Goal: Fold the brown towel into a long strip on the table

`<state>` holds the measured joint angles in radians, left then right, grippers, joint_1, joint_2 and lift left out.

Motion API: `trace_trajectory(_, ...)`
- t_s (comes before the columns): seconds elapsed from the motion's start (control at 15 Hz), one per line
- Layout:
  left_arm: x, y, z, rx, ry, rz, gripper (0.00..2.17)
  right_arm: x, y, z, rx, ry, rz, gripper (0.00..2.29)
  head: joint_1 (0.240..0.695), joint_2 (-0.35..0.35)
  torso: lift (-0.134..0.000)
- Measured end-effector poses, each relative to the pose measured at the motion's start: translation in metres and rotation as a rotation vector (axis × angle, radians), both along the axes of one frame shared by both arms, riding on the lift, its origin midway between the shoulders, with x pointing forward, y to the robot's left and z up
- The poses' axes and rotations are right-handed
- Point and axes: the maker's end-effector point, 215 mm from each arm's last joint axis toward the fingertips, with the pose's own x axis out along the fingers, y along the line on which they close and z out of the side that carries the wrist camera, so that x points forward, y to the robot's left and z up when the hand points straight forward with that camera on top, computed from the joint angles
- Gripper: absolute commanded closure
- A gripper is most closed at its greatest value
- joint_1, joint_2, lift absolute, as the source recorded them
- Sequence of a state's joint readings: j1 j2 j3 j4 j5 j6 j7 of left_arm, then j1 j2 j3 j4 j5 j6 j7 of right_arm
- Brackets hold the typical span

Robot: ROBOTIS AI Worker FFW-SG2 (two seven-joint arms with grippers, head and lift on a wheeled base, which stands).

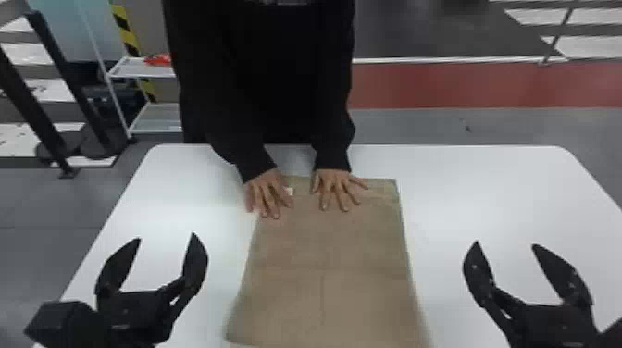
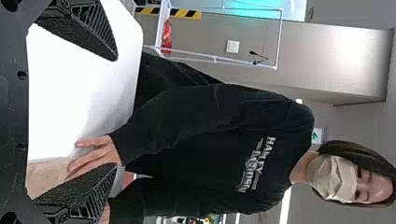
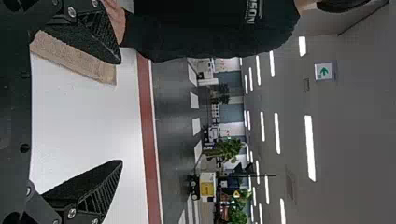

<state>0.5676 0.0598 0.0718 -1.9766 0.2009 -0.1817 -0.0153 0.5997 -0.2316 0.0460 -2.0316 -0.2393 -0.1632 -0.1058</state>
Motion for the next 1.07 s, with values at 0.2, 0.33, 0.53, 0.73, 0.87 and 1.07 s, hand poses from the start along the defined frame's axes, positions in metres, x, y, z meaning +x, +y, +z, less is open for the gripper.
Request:
trace_trajectory(0.2, -0.0001, 0.0002, -0.0003, 0.0, 0.0, 0.0, 0.07, 0.0001, -0.0003, -0.001, 0.0, 0.002, 0.0, 0.13, 0.695, 0.04, -0.101)
trace_trajectory(0.33, -0.0003, 0.0004, -0.001, 0.0, 0.001, 0.001, 0.07, 0.0002, -0.0004, -0.0017, -0.001, 0.003, -0.001, 0.13, 0.695, 0.04, -0.101)
trace_trajectory(0.53, -0.0005, 0.0006, -0.0024, 0.0, 0.003, 0.001, 0.07, 0.0007, -0.0008, -0.0028, -0.001, 0.004, -0.001, 0.13, 0.695, 0.04, -0.101)
trace_trajectory(0.73, -0.0007, 0.0007, -0.0031, -0.001, 0.003, 0.002, 0.07, 0.0009, -0.0012, -0.0043, -0.002, 0.007, -0.002, 0.13, 0.695, 0.04, -0.101)
trace_trajectory(0.87, -0.0009, 0.0008, -0.0042, -0.001, 0.005, 0.003, 0.07, 0.0012, -0.0017, -0.0059, -0.002, 0.009, -0.003, 0.13, 0.695, 0.039, -0.101)
trace_trajectory(1.07, -0.0013, 0.001, -0.0065, -0.001, 0.009, 0.003, 0.07, 0.0012, -0.002, -0.0073, -0.002, 0.011, -0.004, 0.13, 0.695, 0.039, -0.101)
